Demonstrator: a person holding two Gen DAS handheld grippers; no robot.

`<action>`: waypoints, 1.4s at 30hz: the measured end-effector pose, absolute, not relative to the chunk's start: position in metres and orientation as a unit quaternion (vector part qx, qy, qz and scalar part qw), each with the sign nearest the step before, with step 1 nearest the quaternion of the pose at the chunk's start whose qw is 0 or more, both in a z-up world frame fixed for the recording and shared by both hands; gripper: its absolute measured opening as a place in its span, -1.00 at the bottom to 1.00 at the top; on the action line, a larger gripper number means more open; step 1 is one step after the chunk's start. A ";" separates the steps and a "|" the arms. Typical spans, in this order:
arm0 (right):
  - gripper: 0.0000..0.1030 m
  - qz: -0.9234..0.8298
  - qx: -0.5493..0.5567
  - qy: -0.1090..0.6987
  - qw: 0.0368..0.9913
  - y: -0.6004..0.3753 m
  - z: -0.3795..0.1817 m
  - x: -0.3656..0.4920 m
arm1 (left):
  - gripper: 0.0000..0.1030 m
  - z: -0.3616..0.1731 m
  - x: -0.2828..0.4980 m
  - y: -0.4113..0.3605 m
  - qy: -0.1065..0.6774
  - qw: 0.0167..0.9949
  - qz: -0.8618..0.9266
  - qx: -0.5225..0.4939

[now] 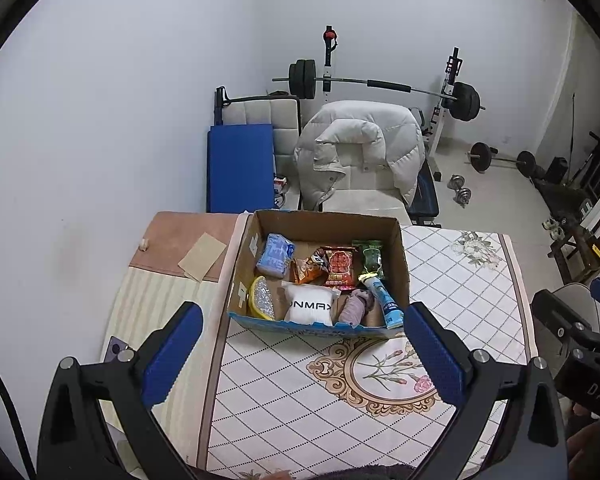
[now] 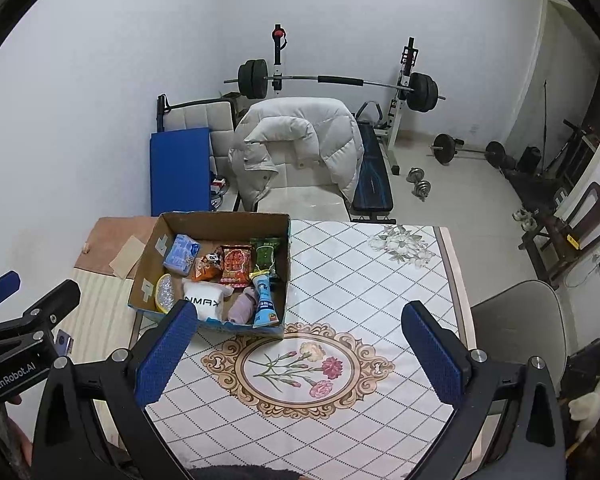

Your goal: Organize soft objects

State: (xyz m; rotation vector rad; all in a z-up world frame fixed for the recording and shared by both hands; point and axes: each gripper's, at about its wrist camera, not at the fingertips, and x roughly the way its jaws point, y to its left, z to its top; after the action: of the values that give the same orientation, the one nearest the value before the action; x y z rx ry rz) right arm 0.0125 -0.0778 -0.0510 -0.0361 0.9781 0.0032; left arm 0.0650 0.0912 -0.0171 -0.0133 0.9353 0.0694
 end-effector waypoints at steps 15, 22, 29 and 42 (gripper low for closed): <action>1.00 -0.010 -0.038 0.465 0.884 -0.073 -0.047 0.009 | 1.00 -0.022 0.061 0.092 0.452 0.891 0.036 -0.009; 1.00 -0.010 -0.037 0.466 0.884 -0.073 -0.047 0.009 | 1.00 -0.022 0.061 0.095 0.454 0.890 0.037 -0.011; 1.00 -0.014 -0.039 0.466 0.884 -0.072 -0.045 0.007 | 1.00 -0.022 0.061 0.096 0.457 0.888 0.035 -0.013; 1.00 -0.028 -0.035 0.465 0.884 -0.074 -0.043 0.006 | 1.00 -0.021 0.064 0.098 0.460 0.887 0.034 -0.013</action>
State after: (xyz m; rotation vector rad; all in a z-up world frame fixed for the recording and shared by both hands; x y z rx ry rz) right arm 0.0057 -0.0743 -0.0431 -0.0734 0.9678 -0.0573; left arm 0.0637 0.0977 -0.0211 -0.0262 0.9566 0.0699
